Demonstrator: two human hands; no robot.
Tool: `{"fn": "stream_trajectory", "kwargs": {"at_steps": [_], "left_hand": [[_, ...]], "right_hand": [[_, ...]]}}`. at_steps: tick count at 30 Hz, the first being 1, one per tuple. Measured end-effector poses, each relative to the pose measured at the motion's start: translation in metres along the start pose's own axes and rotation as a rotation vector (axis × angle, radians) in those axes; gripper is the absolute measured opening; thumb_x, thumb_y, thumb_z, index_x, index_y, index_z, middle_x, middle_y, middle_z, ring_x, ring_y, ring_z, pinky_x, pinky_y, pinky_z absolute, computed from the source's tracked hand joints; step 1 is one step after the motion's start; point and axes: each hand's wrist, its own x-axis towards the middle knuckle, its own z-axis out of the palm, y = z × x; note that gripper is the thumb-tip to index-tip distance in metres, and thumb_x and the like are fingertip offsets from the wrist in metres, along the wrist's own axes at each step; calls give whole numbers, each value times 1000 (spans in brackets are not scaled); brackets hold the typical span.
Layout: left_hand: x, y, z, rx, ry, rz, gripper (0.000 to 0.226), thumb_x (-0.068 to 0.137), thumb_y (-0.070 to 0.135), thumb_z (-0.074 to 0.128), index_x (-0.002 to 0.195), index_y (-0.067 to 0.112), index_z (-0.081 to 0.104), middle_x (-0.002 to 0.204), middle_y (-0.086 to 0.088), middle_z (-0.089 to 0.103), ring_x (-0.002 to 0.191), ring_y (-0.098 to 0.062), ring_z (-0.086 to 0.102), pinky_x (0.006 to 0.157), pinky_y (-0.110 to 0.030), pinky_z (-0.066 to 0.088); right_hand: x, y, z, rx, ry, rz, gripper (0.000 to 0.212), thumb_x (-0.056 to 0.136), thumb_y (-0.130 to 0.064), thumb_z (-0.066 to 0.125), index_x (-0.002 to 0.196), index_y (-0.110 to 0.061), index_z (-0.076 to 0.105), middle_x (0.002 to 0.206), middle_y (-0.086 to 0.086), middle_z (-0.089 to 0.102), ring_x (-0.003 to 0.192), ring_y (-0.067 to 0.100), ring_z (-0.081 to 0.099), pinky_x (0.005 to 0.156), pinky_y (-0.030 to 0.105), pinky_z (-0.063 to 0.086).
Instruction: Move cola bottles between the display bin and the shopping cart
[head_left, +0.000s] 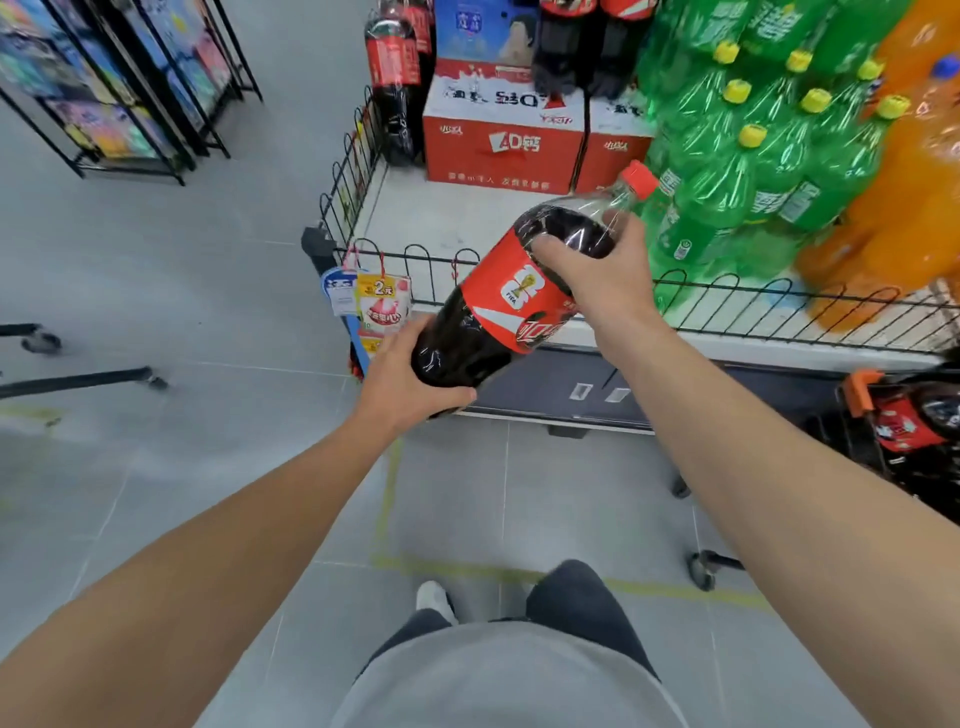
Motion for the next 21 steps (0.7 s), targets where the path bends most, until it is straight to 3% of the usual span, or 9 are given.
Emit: {"fn": "stream_trajectory", "kwargs": {"at_steps": [3, 10, 16, 21], "left_hand": [[34, -2, -21, -3, -4, -1, 102, 48, 49, 81, 142, 34, 45, 122, 12, 47, 116, -10, 46, 98, -30, 42], [143, -5, -41, 2, -27, 3, 104, 48, 48, 85, 143, 36, 44, 128, 5, 49, 114, -11, 49, 100, -31, 43], [251, 11, -47, 16, -60, 20, 98, 58, 36, 92, 143, 39, 42, 130, 4, 50, 115, -14, 50, 96, -31, 42], [328, 26, -51, 10, -91, 69, 96, 59, 33, 94, 141, 38, 44, 123, 4, 48, 110, -12, 47, 95, -29, 40]], "right_hand": [[26, -13, 26, 10, 31, -4, 81, 68, -37, 90, 134, -24, 45, 115, -8, 66, 102, 11, 69, 94, 40, 59], [120, -32, 64, 41, 55, -7, 81, 70, -36, 91, 135, -22, 45, 117, -5, 67, 101, 12, 71, 92, 38, 60], [212, -57, 80, 68, 111, -37, 80, 60, -42, 89, 127, -23, 50, 113, -6, 67, 100, 10, 70, 88, 33, 59], [276, -79, 90, 64, 145, -51, 70, 65, -37, 91, 122, -22, 51, 106, -10, 69, 94, 6, 70, 87, 34, 59]]}}
